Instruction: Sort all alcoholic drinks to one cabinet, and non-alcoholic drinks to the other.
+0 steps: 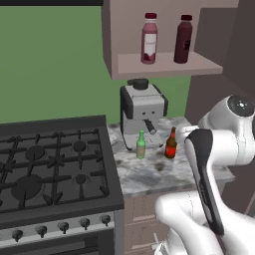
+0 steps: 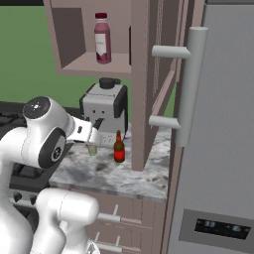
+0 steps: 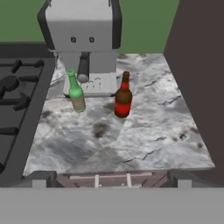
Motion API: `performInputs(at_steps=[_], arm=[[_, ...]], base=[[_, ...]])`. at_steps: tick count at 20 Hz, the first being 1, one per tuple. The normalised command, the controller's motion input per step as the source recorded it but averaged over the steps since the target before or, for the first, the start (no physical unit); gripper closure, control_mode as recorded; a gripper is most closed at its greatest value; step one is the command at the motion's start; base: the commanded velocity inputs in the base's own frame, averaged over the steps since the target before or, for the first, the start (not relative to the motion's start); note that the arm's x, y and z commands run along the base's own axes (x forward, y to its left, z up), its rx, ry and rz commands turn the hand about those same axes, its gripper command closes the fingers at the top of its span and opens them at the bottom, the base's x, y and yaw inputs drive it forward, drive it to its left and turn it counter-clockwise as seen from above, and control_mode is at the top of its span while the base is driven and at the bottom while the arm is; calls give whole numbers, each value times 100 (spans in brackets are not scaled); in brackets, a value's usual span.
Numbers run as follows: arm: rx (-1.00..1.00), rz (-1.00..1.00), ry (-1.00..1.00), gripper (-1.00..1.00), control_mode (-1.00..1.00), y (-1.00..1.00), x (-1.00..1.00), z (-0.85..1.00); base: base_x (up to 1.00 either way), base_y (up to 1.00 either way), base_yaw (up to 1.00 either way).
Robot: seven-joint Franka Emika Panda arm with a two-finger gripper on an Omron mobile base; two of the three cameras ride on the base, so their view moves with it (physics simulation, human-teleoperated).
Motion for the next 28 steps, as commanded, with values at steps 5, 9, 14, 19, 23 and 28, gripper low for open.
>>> performInputs(at_steps=[5, 9, 14, 19, 23, 28], arm=[[0, -2, 0, -100, -100, -1, 21, -14], [0, -2, 0, -100, -100, -4, 13, -21], [0, -2, 0, -100, -100, -6, 15, -19], [0, -1, 0, -100, -100, -7, 20, -14], [0, -1, 0, -100, -100, -7, 22, -11], [0, 0, 0, -100, -100, -5, 25, -13]], base=[[0, 0, 0], [0, 0, 0], [0, 0, 0], [0, 0, 0], [0, 0, 0], [0, 0, 0]])
